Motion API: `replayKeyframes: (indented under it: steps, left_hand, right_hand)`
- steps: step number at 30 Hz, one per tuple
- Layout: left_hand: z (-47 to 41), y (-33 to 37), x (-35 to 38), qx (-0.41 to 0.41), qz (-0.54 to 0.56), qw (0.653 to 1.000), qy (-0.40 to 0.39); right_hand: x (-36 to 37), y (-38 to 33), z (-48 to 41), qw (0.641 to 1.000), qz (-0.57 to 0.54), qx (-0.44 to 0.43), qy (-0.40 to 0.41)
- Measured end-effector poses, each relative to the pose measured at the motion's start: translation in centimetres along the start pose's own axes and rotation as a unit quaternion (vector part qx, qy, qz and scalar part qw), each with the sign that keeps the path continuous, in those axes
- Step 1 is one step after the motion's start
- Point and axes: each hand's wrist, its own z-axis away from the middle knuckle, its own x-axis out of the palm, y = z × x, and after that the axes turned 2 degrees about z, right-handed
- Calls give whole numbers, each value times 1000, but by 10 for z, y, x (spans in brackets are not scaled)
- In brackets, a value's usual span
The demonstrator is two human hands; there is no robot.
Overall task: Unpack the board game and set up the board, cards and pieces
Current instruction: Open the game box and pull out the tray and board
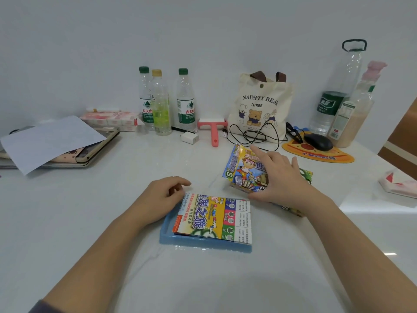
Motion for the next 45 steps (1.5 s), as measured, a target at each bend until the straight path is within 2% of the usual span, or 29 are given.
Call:
replayKeyframes:
  steps: [6, 12, 17, 22, 27, 29, 31, 33, 36, 40, 43, 45]
  left_hand:
    - [-5, 20, 5, 13, 78, 994, 78]
    - [-7, 44, 7, 77, 189, 972, 120]
    - [-9, 57, 9, 30, 270, 954, 129]
    - [-11, 63, 10, -44, 329, 938, 104]
    - [-10, 63, 9, -55, 309, 949, 29]
    - [-11, 59, 10, -57, 280, 958, -1]
    - [-13, 52, 13, -32, 206, 978, 8]
    - [-12, 51, 14, 5, 111, 993, 37]
    - [-6, 52, 9, 83, -11, 995, 47]
    - [-2, 42, -8, 178, -224, 957, 44]
    - [-5, 38, -18, 244, -300, 917, 94]
    - [-8, 39, -19, 283, -310, 897, 139]
  right_hand:
    - [-8, -17, -4, 996, -55, -53, 47]
    - [-13, -38, -3, 989, -103, -105, 18]
    - [-13, -48, 2, 983, -127, -135, 12]
    - [-13, -54, 3, 979, -116, -164, 27]
    - [-13, -56, 5, 979, -85, -180, 32]
    - [-12, -58, 5, 979, -77, -187, 31]
    - [-12, -58, 6, 979, -77, -187, 29]
    - [-12, -57, 6, 979, -79, -186, 32]
    - [-14, -54, 6, 978, -86, -187, 38]
    - [-14, -49, 6, 977, -97, -186, 41]
    - [-18, -42, 4, 977, -104, -182, 47]
    - [-19, -39, 3, 977, -105, -179, 45]
